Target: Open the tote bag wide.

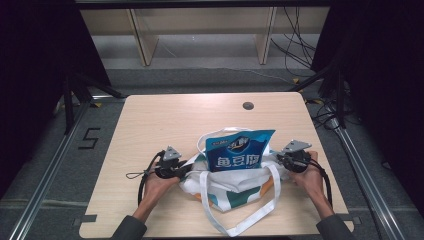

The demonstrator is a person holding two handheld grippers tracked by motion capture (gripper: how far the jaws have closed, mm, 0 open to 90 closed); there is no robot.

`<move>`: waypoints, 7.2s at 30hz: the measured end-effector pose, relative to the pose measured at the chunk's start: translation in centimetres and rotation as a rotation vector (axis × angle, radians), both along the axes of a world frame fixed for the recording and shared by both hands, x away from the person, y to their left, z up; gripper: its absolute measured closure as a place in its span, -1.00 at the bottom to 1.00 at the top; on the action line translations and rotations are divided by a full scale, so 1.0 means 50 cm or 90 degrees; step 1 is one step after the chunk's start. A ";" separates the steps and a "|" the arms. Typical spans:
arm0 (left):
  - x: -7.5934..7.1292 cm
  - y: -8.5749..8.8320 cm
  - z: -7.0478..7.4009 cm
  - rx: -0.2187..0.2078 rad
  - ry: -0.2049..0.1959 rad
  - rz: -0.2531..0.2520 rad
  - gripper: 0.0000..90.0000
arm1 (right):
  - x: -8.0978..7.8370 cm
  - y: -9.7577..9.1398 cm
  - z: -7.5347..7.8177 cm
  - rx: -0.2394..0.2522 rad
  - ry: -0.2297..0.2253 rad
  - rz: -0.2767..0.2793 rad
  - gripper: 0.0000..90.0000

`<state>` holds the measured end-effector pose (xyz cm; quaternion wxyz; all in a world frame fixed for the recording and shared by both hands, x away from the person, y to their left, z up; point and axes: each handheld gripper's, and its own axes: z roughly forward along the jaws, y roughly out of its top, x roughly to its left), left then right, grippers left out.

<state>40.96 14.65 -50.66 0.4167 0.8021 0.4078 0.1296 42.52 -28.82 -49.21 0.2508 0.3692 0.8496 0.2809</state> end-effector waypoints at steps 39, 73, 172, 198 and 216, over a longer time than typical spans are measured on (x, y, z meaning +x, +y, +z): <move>0.067 -0.058 0.139 -0.047 -0.066 -0.106 0.71 | -0.132 0.102 0.120 0.066 0.061 0.299 0.94; -0.011 -0.047 0.157 -0.069 -0.049 -0.082 0.24 | -0.133 0.035 0.170 0.142 -0.059 0.164 0.23; -0.135 -0.070 -0.010 0.029 0.020 -0.119 0.79 | -0.122 0.102 0.002 -0.007 0.075 0.139 0.95; 0.023 -0.073 -0.014 0.057 -0.014 -0.035 0.82 | 0.034 0.132 -0.004 -0.006 0.043 0.087 0.94; 0.020 -0.057 0.004 0.008 -0.018 -0.026 0.54 | 0.034 0.104 0.019 0.061 0.033 0.049 0.69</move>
